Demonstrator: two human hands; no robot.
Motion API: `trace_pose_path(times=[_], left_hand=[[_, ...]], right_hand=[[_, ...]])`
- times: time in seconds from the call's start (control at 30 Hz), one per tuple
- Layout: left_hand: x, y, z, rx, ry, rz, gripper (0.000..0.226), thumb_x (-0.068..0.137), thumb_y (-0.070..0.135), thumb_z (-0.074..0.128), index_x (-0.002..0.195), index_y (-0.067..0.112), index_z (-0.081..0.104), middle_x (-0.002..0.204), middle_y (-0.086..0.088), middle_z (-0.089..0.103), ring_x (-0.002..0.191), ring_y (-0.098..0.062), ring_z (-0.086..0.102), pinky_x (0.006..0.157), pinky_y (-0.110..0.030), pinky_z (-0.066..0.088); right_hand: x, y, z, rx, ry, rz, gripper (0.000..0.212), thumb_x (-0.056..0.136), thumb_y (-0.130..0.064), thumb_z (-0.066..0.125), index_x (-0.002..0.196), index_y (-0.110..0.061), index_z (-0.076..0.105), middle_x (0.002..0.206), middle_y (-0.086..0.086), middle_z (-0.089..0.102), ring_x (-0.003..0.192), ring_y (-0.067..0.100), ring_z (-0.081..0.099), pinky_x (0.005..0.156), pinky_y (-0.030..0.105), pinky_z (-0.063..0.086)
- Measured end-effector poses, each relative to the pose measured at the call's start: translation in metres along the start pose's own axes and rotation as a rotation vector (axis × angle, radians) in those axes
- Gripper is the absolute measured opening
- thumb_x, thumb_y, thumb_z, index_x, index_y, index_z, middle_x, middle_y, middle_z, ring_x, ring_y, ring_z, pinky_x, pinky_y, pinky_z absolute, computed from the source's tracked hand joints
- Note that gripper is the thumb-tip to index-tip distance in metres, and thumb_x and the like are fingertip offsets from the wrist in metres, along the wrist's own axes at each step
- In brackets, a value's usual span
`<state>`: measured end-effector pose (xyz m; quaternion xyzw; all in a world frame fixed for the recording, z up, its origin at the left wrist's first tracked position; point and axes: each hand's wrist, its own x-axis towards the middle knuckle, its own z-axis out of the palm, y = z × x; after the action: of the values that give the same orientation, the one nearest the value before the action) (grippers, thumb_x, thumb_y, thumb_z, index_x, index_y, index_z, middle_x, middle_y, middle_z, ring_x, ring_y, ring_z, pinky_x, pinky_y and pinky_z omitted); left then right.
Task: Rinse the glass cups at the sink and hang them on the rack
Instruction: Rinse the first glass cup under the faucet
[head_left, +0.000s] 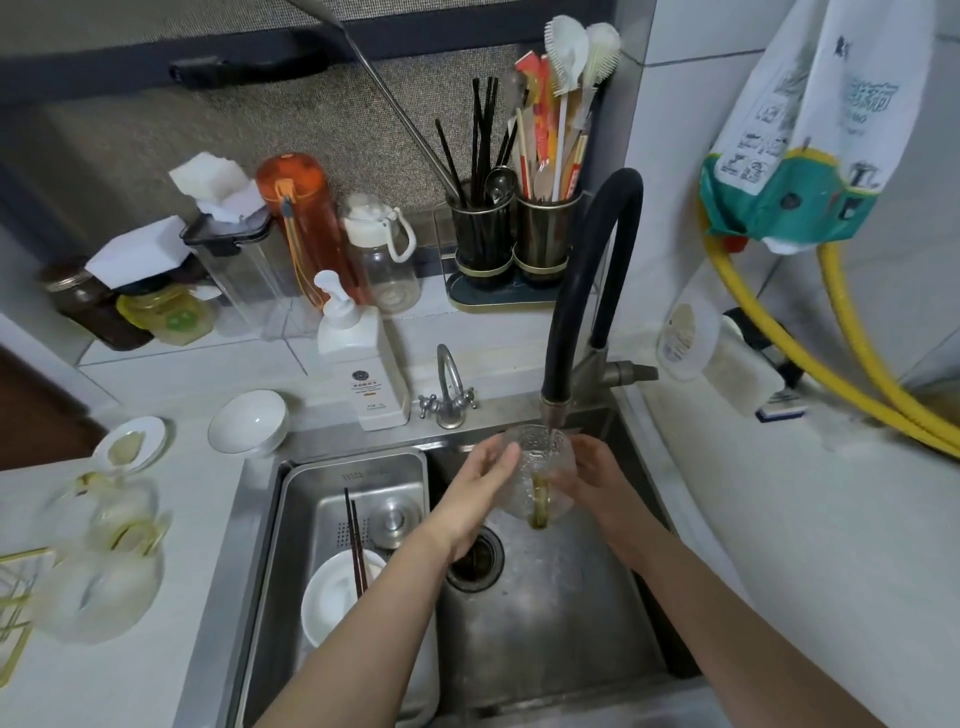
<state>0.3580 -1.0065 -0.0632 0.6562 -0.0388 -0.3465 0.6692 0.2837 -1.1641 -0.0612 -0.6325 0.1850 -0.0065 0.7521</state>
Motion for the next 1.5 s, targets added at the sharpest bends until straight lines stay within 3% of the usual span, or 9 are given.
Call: trace_pose_path(times=[0.17, 0.4, 0.57, 0.8, 0.9, 1.03, 1.13, 1.23, 1.5], left_hand=[[-0.002, 0.002, 0.011, -0.098, -0.056, -0.041, 0.061, 0.072, 0.048, 0.069, 0.125, 0.022, 0.053, 0.113, 0.007, 0.066, 0.104, -0.006, 0.063, 0.092, -0.028, 0.046], [0.000, 0.003, 0.003, -0.280, -0.080, -0.026, 0.050, 0.083, 0.035, 0.070, 0.126, 0.012, 0.060, 0.118, -0.013, 0.068, 0.104, -0.027, 0.067, 0.086, -0.041, 0.058], [0.009, 0.027, 0.008, -0.102, -0.027, -0.091, 0.044, 0.089, 0.043, 0.062, 0.119, 0.010, 0.064, 0.105, -0.007, 0.071, 0.090, -0.020, 0.069, 0.065, -0.030, 0.058], [0.005, 0.016, 0.019, -0.007, 0.180, -0.066, 0.034, 0.091, 0.040, 0.063, 0.116, 0.018, 0.065, 0.111, -0.004, 0.071, 0.107, -0.022, 0.065, 0.101, -0.048, 0.049], [0.005, 0.017, 0.022, -0.010, 0.152, 0.003, 0.047, 0.086, 0.040, 0.070, 0.127, 0.020, 0.061, 0.124, -0.002, 0.066, 0.119, -0.022, 0.060, 0.107, -0.045, 0.045], [-0.008, 0.010, 0.012, 0.201, -0.002, 0.081, 0.063, 0.084, 0.021, 0.073, 0.141, 0.025, 0.047, 0.134, 0.010, 0.055, 0.120, -0.006, 0.054, 0.100, -0.023, 0.045], [-0.014, 0.004, -0.006, 0.253, -0.039, 0.102, 0.074, 0.080, 0.019, 0.076, 0.144, 0.025, 0.041, 0.134, 0.016, 0.049, 0.119, 0.006, 0.048, 0.092, -0.009, 0.045], [-0.013, 0.010, -0.008, 0.282, -0.026, 0.116, 0.085, 0.074, 0.028, 0.079, 0.147, 0.026, 0.037, 0.142, 0.014, 0.044, 0.132, -0.004, 0.041, 0.110, -0.025, 0.038], [-0.011, 0.006, -0.007, 0.374, 0.012, 0.189, 0.076, 0.075, 0.011, 0.081, 0.142, 0.018, 0.044, 0.128, 0.011, 0.055, 0.106, 0.021, 0.052, 0.086, -0.001, 0.041]], right_hand=[[-0.003, 0.004, 0.002, -0.105, -0.048, -0.041, 0.045, 0.078, -0.027, 0.075, 0.116, -0.041, 0.056, 0.120, -0.016, 0.063, 0.110, 0.001, 0.061, 0.086, 0.020, 0.051], [0.005, -0.013, -0.012, -0.114, -0.354, 0.031, 0.059, 0.081, -0.010, 0.073, 0.133, -0.023, 0.048, 0.127, 0.000, 0.061, 0.116, 0.016, 0.061, 0.091, 0.030, 0.054], [0.009, -0.010, -0.014, -0.108, -0.117, -0.050, 0.083, 0.061, -0.036, 0.085, 0.133, -0.022, 0.046, 0.127, -0.001, 0.059, 0.113, 0.014, 0.062, 0.085, 0.026, 0.056], [0.002, -0.001, 0.000, -0.227, 0.005, -0.142, 0.077, 0.071, -0.014, 0.084, 0.132, -0.023, 0.036, 0.124, -0.012, 0.051, 0.102, -0.015, 0.056, 0.075, 0.006, 0.049], [0.003, -0.003, -0.001, -0.197, 0.022, -0.138, 0.077, 0.074, -0.012, 0.081, 0.134, -0.019, 0.034, 0.130, -0.006, 0.046, 0.109, -0.004, 0.053, 0.075, 0.009, 0.050], [-0.008, -0.007, -0.007, -0.199, -0.074, -0.183, 0.060, 0.073, -0.014, 0.081, 0.121, -0.025, 0.047, 0.118, -0.003, 0.058, 0.102, 0.000, 0.062, 0.077, 0.011, 0.051], [-0.009, -0.006, -0.002, -0.308, -0.129, -0.163, 0.065, 0.075, -0.037, 0.080, 0.132, -0.031, 0.049, 0.130, -0.005, 0.058, 0.122, 0.012, 0.056, 0.101, 0.039, 0.048], [-0.004, -0.007, -0.005, -0.329, -0.169, -0.112, 0.080, 0.071, -0.063, 0.072, 0.140, -0.044, 0.037, 0.144, -0.013, 0.047, 0.134, 0.011, 0.043, 0.111, 0.049, 0.037], [-0.009, -0.010, -0.001, -0.265, -0.151, -0.115, 0.061, 0.078, -0.047, 0.072, 0.133, -0.035, 0.048, 0.131, -0.007, 0.059, 0.123, 0.014, 0.056, 0.106, 0.050, 0.043]])
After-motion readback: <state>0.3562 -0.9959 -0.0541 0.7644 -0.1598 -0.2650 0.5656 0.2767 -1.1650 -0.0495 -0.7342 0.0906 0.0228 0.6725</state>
